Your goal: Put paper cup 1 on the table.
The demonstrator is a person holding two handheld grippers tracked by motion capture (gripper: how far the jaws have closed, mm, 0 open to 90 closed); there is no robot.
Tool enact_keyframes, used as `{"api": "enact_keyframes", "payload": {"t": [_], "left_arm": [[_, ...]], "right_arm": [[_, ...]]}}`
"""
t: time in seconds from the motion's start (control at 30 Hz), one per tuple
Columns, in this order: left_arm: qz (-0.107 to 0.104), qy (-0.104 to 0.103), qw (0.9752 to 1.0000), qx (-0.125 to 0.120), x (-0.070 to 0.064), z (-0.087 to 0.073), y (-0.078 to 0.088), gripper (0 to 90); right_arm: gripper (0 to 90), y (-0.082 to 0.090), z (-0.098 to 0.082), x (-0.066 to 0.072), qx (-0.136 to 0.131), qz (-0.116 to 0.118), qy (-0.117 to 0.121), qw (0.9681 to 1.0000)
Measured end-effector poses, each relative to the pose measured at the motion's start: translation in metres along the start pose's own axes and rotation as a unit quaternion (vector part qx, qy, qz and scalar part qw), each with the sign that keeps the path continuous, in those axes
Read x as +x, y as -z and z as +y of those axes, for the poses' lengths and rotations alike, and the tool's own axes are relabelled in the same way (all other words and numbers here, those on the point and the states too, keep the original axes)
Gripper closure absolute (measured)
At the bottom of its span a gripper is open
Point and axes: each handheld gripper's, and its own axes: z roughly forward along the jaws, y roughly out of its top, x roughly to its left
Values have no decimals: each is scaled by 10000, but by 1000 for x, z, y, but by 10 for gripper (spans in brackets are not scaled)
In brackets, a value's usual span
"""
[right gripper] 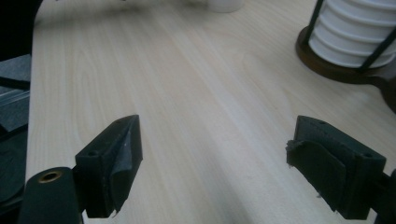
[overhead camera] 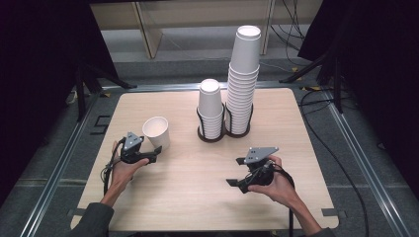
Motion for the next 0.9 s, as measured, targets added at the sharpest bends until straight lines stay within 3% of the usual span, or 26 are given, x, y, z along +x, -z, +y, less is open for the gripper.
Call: {"api": "enact_keyframes", "payload": {"t": [0.2,0.3,0.37,0.57,0.6,0.7,0.8,0.9], "left_arm": [[-31,25,9999,-107,-8,3,23,140],[-42,16,9997,-249,-14,5,33,140],[-173,65,9992,-342,-22,6,43,140],[-406,43,9982,-448,-40,5,56,140],[-426,27,9981,-443,-43,5,59,140],[-468,8,9980,-425,-52,4,65,140],[-583,37,9971,-498,-59,1,70,140],[-624,7,9972,-416,-66,-2,75,140]], "right_arm": [[173,8,0,-8,-202,-324,-213,9990],[174,14,2,-12,-313,-491,-429,9974],[175,18,3,-16,-422,-572,-484,9963],[175,32,8,-29,-779,-837,-687,9911],[174,35,10,-32,-826,-964,-648,9898],[173,41,14,-37,-992,-957,-901,9863],[170,47,17,-46,-1071,-1094,-841,9846],[165,50,20,-53,-1107,-1197,-889,9826]]}}
